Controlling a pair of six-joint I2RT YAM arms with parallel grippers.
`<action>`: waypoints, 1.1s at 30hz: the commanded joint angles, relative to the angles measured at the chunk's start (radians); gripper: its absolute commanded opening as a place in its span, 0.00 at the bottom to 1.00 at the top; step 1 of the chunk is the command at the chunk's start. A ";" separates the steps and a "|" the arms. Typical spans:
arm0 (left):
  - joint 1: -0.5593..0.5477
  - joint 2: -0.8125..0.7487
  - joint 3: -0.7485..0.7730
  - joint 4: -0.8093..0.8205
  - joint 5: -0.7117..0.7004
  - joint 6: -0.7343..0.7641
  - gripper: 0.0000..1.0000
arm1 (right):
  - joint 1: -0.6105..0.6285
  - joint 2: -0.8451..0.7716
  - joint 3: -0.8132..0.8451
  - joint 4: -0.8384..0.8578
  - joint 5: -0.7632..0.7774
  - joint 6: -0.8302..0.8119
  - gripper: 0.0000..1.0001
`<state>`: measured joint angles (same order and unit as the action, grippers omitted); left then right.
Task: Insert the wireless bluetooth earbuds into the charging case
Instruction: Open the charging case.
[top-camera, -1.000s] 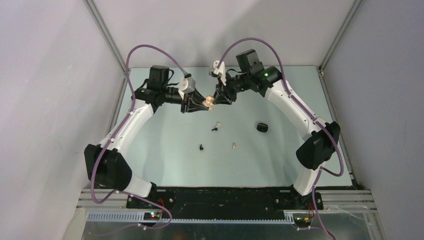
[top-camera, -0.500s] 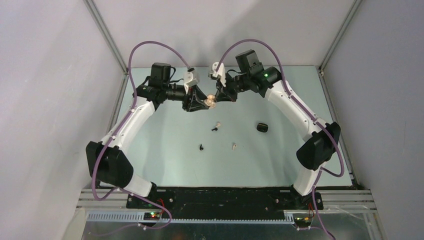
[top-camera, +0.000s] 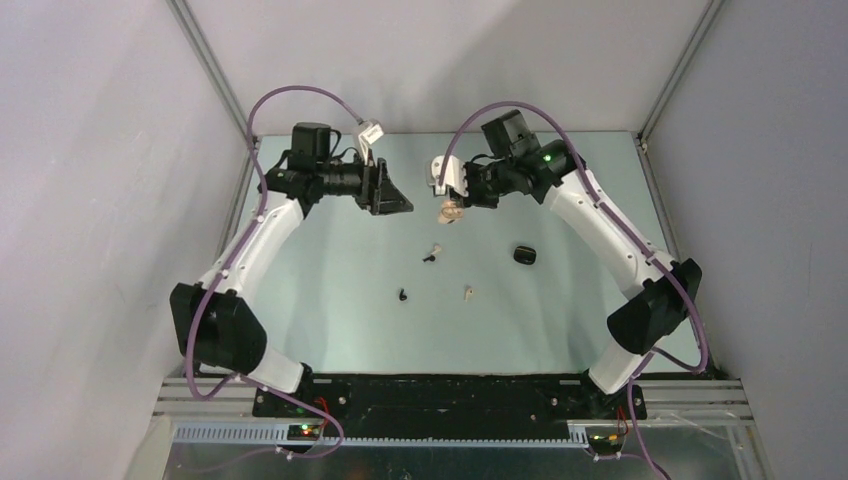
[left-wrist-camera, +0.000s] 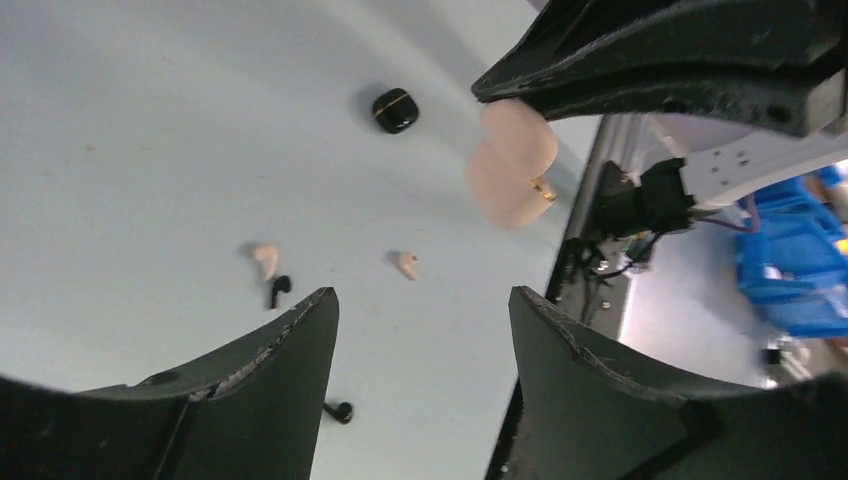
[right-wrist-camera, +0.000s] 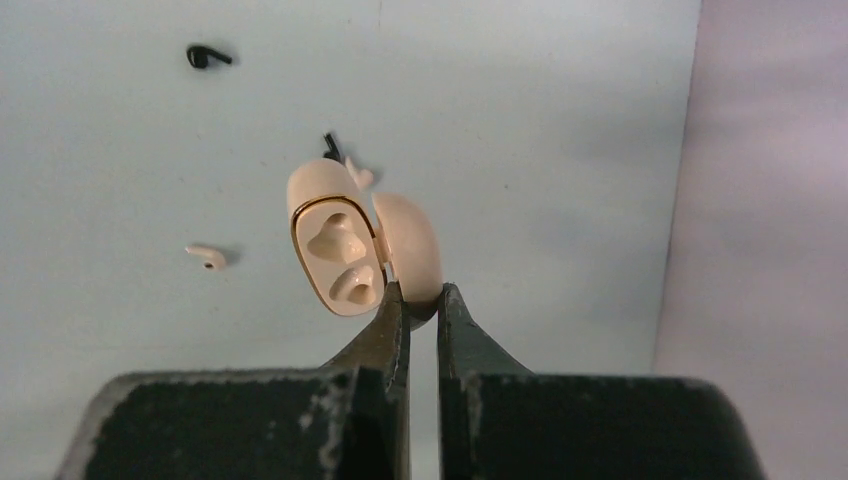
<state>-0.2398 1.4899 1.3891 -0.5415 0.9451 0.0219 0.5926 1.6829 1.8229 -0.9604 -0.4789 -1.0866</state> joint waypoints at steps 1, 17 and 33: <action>0.002 0.058 0.054 0.018 0.101 -0.146 0.70 | 0.027 -0.003 0.038 -0.037 0.092 -0.159 0.00; -0.034 0.245 0.151 0.018 0.288 -0.344 0.53 | 0.119 0.066 0.074 0.029 0.228 -0.265 0.00; -0.061 0.276 0.165 0.017 0.309 -0.348 0.42 | 0.163 0.095 0.113 0.027 0.229 -0.245 0.00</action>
<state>-0.2935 1.7588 1.5097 -0.5339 1.2205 -0.3149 0.7425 1.7767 1.8961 -0.9520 -0.2470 -1.3357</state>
